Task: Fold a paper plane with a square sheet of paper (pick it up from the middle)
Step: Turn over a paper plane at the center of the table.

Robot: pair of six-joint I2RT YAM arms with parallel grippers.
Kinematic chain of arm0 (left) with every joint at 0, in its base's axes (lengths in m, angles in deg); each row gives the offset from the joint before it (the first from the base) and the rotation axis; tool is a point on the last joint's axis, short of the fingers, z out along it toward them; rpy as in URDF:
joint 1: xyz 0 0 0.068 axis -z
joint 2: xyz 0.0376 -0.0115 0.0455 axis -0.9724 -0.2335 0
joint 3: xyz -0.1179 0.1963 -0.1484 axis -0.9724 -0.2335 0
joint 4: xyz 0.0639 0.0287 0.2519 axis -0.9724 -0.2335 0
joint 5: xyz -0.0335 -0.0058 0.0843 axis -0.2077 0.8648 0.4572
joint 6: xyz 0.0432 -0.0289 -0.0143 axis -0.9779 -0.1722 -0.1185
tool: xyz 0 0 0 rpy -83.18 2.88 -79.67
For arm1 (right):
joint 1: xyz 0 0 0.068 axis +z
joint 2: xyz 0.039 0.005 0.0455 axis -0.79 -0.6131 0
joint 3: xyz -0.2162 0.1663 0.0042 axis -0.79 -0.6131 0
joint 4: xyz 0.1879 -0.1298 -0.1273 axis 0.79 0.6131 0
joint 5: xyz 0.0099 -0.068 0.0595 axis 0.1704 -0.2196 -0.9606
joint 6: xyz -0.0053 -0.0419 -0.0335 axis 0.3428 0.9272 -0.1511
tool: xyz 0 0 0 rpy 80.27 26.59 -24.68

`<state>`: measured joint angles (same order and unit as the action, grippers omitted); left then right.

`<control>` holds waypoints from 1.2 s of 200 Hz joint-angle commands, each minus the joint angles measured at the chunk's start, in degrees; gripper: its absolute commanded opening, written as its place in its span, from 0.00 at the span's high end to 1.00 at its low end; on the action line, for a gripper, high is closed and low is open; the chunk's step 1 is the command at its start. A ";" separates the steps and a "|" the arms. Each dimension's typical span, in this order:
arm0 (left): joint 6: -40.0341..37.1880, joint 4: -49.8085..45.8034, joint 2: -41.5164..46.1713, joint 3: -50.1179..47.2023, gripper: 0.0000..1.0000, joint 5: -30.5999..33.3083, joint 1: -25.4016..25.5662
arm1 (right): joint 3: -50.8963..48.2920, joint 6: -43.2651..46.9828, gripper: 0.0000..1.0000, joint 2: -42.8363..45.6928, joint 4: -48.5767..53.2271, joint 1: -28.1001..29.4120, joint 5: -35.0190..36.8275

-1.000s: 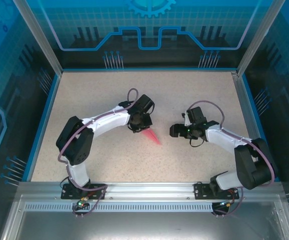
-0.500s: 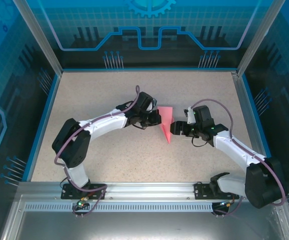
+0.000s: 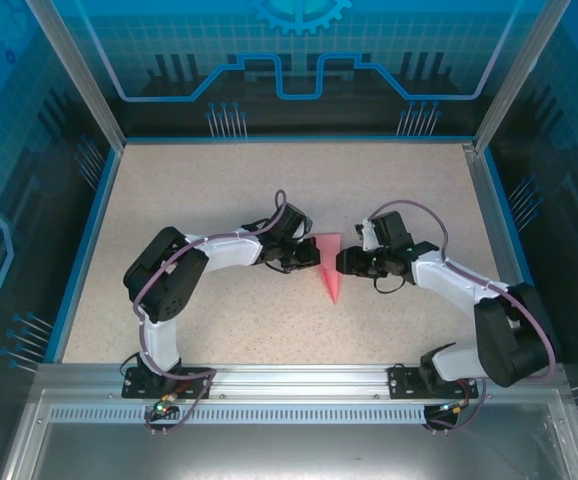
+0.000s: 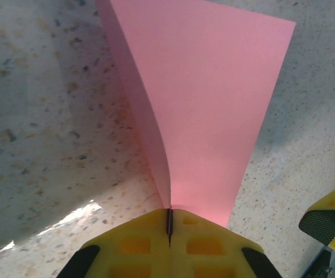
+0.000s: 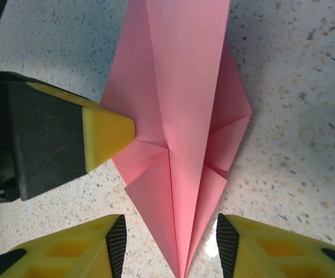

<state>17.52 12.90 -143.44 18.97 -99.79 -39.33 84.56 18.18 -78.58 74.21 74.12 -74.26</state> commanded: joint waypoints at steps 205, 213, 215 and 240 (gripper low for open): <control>0.65 6.47 7.80 -10.66 1.00 3.60 -1.24 | 7.98 3.77 0.43 -9.11 2.39 6.37 0.84; 0.14 7.13 8.25 -10.40 1.00 2.81 -1.28 | 7.50 3.49 0.42 -8.14 2.37 6.26 1.36; -0.03 7.32 8.31 -10.36 1.00 2.54 -1.26 | 7.42 3.37 0.42 -7.86 2.35 6.27 1.52; -1.90 9.69 9.17 -8.93 1.00 -1.44 -1.23 | 5.76 1.68 0.38 -3.41 1.84 5.30 3.83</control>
<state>18.55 19.09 -136.84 8.83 -97.04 -40.14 92.01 21.17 -86.97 76.03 79.89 -72.09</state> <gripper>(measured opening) 0.050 0.605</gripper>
